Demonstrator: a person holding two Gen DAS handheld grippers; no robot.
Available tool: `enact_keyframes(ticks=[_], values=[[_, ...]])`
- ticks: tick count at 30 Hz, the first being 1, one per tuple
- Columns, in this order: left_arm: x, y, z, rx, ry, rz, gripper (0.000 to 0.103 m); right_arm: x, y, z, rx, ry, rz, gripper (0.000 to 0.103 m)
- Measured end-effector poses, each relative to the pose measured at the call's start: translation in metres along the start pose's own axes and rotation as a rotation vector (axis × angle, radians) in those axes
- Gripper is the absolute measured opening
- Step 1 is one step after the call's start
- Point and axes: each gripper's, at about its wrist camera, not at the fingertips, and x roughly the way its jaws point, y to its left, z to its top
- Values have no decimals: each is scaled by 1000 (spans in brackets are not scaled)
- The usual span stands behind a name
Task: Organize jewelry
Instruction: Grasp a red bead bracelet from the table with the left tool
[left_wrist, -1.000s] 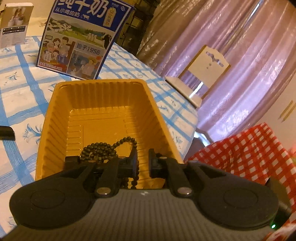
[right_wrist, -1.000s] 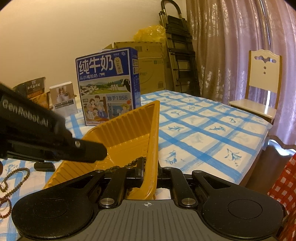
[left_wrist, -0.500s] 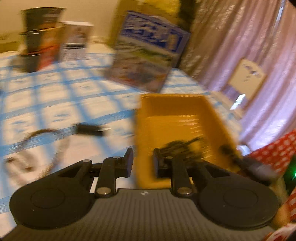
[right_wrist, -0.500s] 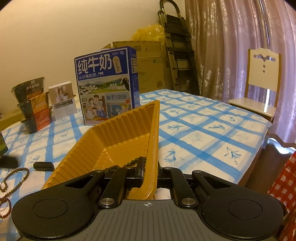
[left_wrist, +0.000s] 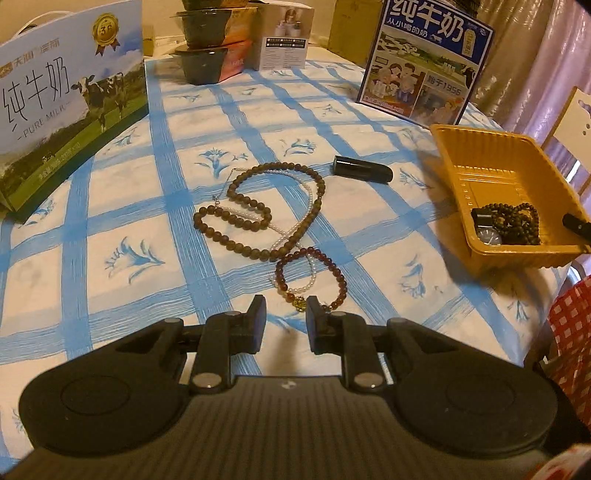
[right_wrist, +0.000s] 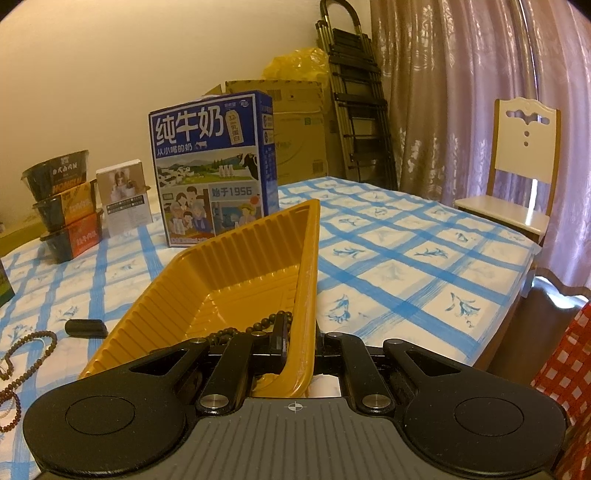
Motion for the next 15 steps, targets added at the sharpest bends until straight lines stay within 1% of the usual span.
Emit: enact_keyframes(ticks=[7,12,15], values=[[11,-12,6,43,-23,12,19,0,0,-1,-1,1,0,9],[22,-28,15,101,-33,-22,19,1,0,-1,4,2,0,9],[32,-39,16,129,-9,-52,19,1,0,-1,3,2,0,9]])
